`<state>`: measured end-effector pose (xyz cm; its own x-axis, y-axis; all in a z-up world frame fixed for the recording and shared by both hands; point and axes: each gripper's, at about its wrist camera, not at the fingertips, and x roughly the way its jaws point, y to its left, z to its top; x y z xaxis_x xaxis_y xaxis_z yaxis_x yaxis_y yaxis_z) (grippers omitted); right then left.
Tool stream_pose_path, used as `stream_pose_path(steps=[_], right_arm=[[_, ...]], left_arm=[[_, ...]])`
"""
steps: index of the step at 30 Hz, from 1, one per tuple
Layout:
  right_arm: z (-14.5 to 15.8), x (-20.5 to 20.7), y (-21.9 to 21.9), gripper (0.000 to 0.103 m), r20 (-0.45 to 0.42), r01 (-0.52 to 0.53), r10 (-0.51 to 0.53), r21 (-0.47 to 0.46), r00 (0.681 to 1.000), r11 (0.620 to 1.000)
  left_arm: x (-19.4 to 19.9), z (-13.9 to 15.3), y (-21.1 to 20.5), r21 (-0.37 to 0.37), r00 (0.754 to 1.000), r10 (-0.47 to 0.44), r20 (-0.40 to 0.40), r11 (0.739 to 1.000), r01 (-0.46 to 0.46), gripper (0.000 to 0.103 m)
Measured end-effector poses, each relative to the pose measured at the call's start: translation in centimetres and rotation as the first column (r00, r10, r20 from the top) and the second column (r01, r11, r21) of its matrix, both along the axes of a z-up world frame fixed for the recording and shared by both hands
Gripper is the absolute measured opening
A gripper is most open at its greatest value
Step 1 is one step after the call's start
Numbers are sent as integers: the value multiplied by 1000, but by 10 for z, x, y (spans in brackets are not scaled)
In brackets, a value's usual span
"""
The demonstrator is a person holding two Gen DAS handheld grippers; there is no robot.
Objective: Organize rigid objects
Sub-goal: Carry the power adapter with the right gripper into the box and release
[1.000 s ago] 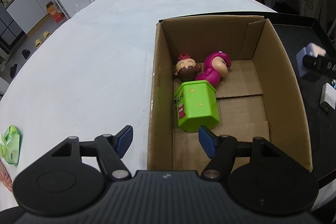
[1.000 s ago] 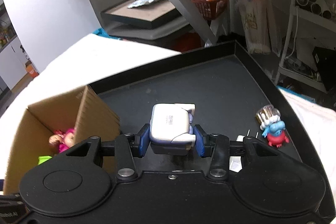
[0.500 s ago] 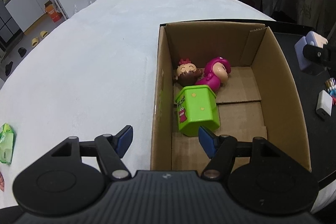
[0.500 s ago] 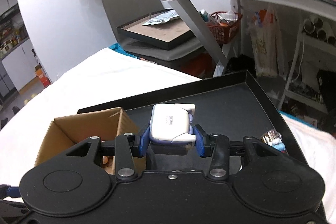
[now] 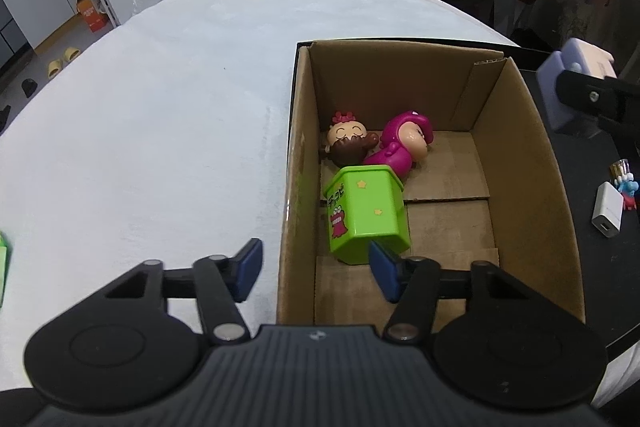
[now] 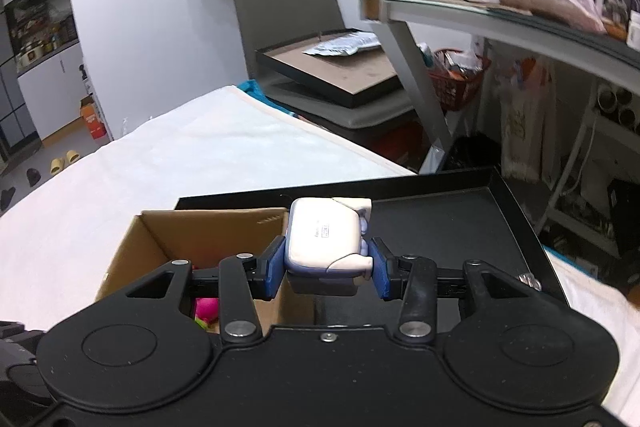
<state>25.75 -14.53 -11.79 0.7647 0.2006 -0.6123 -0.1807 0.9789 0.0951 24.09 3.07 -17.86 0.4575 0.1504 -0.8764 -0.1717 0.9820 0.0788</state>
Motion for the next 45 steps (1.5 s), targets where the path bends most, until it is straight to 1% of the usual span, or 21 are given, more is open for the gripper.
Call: stream_pose_path(steps=[2, 4, 8, 13, 20, 26, 31, 34, 35, 36, 38, 40, 45], right_arm=[[1, -2, 8, 43, 7, -16, 16, -9, 1000, 1000], [1, -4, 15, 43, 11, -31, 32, -13, 999, 999], [0, -9, 30, 43, 25, -65, 66, -46, 998, 997], [-5, -11, 45, 43, 32, -98, 101, -85, 994, 992], [-7, -16, 60, 43, 53, -125, 134, -144, 990, 982], [1, -20, 70, 43, 94, -159, 174, -145, 980, 977], [-1, -13, 82, 43, 70, -168, 180, -157, 981, 973], [-8, -11, 87, 43, 43, -170, 181, -178, 983, 969], [-10, -10, 89, 44, 35, -167, 176, -192, 984, 967], [-13, -9, 90, 50, 39, -152, 164, -217, 986, 964], [-14, -11, 91, 60, 79, -109, 135, -272, 988, 956], [-11, -12, 87, 61, 104, -91, 126, -286, 987, 954], [-8, -9, 76, 62, 92, -57, 83, -262, 992, 963]], left_arm=[[0, -1, 4, -16, 1000, 7, -4, 1000, -8, 36], [-1, -2, 8, -41, 1000, 10, -7, 999, -11, 29], [-2, -1, 11, -51, 1000, 8, 5, 999, -8, 23], [-3, -3, 20, -88, 1000, 25, 10, 996, -24, 18], [-5, -4, 26, -123, 999, 22, 25, 992, -18, 17], [-7, -5, 35, -168, 999, 24, 37, 986, -18, 16], [-9, -6, 40, -196, 999, 18, 46, 981, -8, 16], [-9, -7, 41, -192, 999, 7, 48, 981, 3, 16], [-10, -7, 42, -186, 999, 7, 48, 983, 2, 18], [-11, -6, 43, -197, 998, 1, 56, 980, 10, 16], [-13, -5, 40, -170, 998, -4, 56, 985, 13, 16], [-14, -4, 38, -170, 998, -15, 59, 985, 25, 16], [-14, -1, 33, -150, 998, -14, 56, 988, 23, 17]])
